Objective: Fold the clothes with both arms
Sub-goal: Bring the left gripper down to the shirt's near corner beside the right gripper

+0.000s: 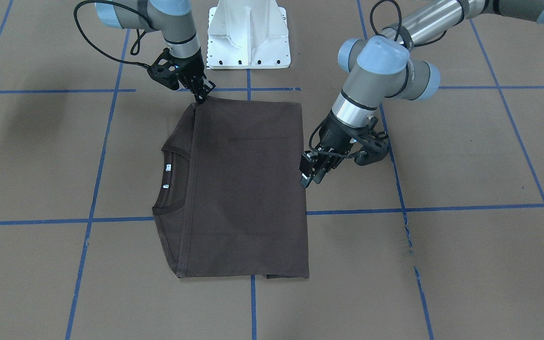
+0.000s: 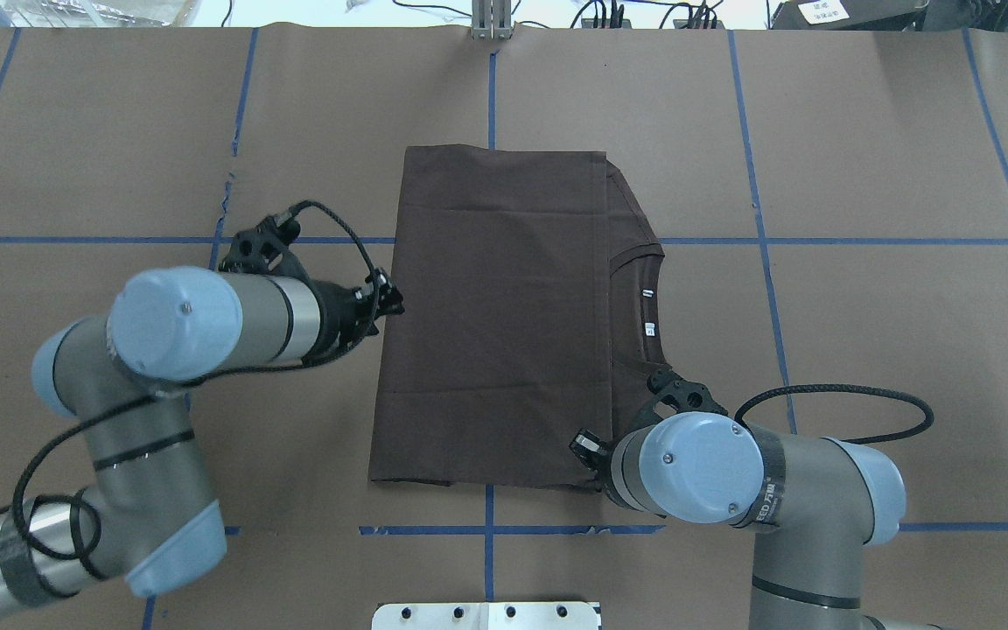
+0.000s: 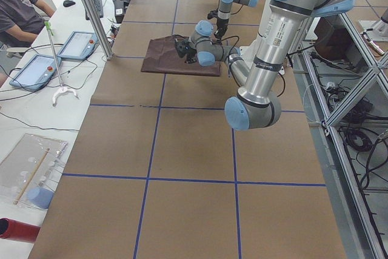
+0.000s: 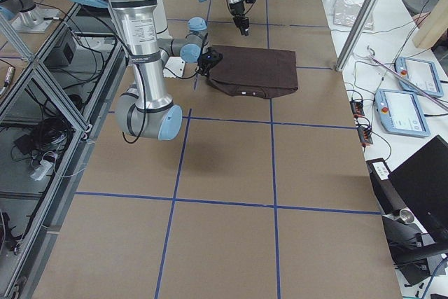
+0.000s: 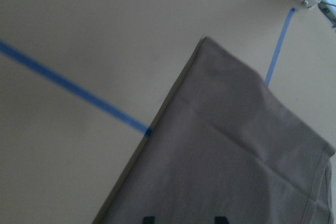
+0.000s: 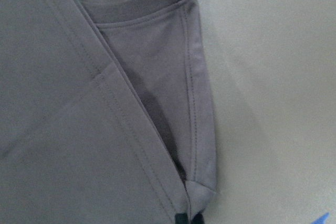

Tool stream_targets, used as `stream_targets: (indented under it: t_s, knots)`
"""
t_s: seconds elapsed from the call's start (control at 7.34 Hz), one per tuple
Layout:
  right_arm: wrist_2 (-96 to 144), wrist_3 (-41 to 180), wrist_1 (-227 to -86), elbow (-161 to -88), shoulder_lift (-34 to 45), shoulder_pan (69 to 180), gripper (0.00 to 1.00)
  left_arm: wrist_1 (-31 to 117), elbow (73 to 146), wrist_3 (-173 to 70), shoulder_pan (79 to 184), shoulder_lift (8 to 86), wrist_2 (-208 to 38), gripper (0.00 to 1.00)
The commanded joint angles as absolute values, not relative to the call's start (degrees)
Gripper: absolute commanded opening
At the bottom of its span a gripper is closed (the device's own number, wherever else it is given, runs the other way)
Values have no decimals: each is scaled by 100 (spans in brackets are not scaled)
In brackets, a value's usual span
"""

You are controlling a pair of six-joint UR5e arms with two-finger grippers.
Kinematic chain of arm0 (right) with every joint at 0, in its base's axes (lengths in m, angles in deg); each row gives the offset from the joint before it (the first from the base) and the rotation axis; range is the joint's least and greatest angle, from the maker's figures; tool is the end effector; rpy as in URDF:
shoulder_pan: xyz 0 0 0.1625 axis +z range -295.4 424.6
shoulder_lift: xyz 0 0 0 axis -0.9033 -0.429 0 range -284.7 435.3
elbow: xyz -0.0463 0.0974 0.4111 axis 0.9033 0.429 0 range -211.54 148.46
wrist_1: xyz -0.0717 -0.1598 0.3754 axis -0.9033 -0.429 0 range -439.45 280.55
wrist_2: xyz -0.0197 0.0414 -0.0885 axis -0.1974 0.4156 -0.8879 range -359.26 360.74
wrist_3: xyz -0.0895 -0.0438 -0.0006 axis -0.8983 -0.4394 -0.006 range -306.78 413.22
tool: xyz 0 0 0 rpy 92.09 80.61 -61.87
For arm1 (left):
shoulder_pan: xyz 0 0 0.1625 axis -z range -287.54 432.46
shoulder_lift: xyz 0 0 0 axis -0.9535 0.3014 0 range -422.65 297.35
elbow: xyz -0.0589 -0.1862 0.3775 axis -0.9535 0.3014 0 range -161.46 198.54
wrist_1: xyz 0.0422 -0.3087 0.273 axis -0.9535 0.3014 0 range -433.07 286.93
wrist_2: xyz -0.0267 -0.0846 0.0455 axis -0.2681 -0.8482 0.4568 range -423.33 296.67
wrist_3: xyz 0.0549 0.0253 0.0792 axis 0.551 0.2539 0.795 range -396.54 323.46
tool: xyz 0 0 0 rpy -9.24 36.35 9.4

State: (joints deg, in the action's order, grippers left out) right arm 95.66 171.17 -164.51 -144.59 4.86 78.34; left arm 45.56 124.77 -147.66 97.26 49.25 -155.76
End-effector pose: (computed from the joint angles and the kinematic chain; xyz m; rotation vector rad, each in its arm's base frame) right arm -0.5254 -0.2571 0.2909 -0.1862 -0.8286 0.6488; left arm 0.4886 -0.3680 0.2624 -0.0001 1.1924 -0.6822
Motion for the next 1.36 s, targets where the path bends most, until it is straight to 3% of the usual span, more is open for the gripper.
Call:
stream_targets:
  t_s: [0.0, 0.82, 0.95, 1.09, 1.23]
  knots:
    - [9566, 17117, -16444, -14466, 446, 7831, 0, 4470, 12761, -15709, 8517, 4450, -14879, 50]
    - [9566, 17108, -16444, -14492, 455, 7831, 0, 4224, 12647, -15739, 8195, 4397, -14569, 52]
    - [9566, 17108, -16452, -14492, 455, 7831, 0, 4224, 12647, -15739, 8195, 4405, -14569, 49]
    - [9566, 17108, -16444, -14501, 455, 7831, 0, 4224, 12647, -15765, 8204, 4388, -14569, 31]
    - [9566, 17108, -16452, -14518, 446, 7831, 0, 4224, 12716, -15783, 8204, 4370, -14577, 0]
